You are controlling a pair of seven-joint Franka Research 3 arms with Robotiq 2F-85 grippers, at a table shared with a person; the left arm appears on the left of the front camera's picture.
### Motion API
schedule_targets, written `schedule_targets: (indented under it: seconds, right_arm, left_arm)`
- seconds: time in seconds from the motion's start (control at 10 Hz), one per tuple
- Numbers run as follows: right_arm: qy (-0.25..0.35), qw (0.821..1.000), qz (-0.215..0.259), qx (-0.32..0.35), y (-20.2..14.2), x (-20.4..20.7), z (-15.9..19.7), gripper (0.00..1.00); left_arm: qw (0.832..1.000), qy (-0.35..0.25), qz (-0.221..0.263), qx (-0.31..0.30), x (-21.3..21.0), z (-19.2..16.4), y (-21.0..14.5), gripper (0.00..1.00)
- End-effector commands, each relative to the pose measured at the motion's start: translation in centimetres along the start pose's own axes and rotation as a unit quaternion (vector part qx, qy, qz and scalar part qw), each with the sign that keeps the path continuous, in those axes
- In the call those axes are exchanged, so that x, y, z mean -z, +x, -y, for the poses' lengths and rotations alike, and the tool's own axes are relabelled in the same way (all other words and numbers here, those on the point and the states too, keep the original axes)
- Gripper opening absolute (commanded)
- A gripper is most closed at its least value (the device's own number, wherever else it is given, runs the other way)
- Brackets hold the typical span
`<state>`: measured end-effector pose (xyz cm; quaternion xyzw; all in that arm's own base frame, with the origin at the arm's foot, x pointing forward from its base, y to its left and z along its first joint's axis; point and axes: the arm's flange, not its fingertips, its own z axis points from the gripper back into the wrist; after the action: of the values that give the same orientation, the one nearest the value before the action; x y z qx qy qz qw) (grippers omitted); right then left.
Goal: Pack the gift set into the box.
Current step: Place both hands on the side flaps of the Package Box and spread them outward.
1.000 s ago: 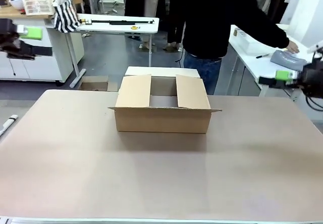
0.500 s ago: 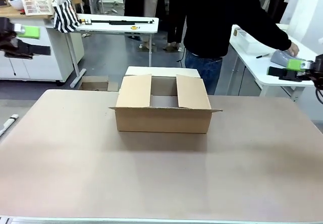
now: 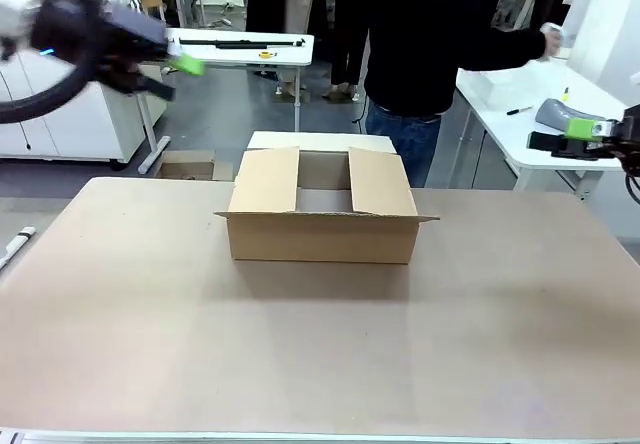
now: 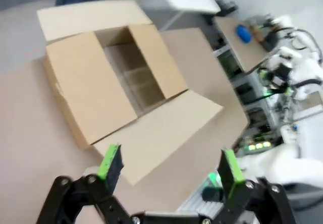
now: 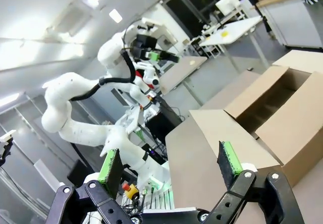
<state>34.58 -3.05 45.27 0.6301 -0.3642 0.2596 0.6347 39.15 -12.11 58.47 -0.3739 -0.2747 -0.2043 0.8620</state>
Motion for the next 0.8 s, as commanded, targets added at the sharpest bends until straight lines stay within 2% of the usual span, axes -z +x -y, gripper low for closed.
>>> schedule_targets:
  seconds: [0.0,0.1,0.2,0.3,0.5,0.6,0.7]
  right_arm:
    - [0.008,1.0,0.014,-0.015,-0.2,0.3,0.0,1.0]
    - [0.008,1.0,0.014,-0.015,-0.2,0.3,0.0,1.0]
    - [0.008,1.0,0.014,-0.015,-0.2,0.3,0.0,1.0]
    - [0.008,1.0,0.014,-0.015,-0.2,0.3,0.0,1.0]
    - [0.008,1.0,0.014,-0.015,-0.2,0.3,0.0,1.0]
    - [0.008,1.0,0.014,-0.015,-0.2,0.3,0.0,1.0]
    - [0.008,1.0,0.014,-0.015,-0.2,0.3,0.0,1.0]
  left_arm:
    - [0.991,0.064,-0.119,-0.02,5.5,0.8,4.7,1.0]
    - [0.986,0.082,-0.142,-0.009,8.3,1.8,5.3,1.0]
    - [0.971,-0.11,-0.212,0.027,8.0,2.5,4.5,1.0]
    - [0.994,0.071,-0.088,0.001,7.5,3.2,3.3,1.0]
    - [0.994,0.071,-0.088,0.001,7.5,3.2,3.3,1.0]
    - [0.992,0.025,-0.124,0.008,9.9,3.1,4.2,1.0]
    - [0.991,0.03,-0.118,-0.05,10.8,2.7,3.2,1.0]
